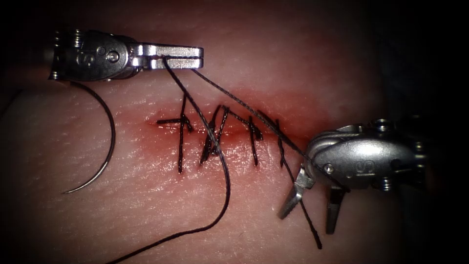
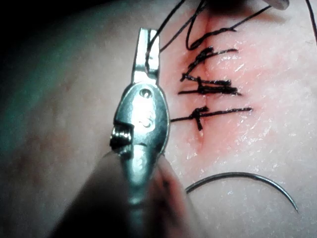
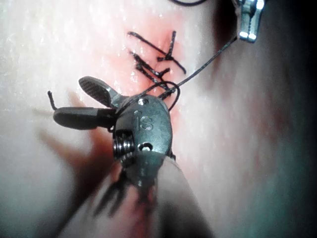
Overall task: Wound Closure
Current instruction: Grab the suture tail with the right gripper
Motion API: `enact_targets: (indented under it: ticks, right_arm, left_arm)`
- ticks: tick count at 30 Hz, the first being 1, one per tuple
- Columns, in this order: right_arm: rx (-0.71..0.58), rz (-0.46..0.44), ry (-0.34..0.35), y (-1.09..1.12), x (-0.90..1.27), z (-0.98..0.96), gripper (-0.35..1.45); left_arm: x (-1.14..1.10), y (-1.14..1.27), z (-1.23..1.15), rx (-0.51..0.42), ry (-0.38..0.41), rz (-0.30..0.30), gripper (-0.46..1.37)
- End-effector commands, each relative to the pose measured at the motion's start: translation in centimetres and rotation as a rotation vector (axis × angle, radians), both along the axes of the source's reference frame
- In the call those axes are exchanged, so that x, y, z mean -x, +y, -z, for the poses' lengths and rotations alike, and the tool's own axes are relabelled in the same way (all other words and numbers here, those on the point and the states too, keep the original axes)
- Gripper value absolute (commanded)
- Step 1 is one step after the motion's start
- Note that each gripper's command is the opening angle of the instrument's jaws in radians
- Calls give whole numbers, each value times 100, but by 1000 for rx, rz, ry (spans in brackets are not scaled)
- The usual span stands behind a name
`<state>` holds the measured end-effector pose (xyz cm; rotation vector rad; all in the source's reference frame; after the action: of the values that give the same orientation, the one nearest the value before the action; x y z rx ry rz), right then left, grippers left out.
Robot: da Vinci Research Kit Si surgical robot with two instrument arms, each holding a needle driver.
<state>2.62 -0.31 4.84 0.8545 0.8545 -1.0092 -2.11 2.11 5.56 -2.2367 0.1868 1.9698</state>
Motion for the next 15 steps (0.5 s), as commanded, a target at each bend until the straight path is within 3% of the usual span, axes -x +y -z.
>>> enact_targets:
  ticks: [1,15]
  right_arm:
    - [9,0,7,-1,1,0,101]
    - [48,3,18,-31,1,-16,101]
  left_arm:
    - [0,0,-1,-4,-1,-4,-35]
    - [0,-5,-4,-16,-5,-6,-35]
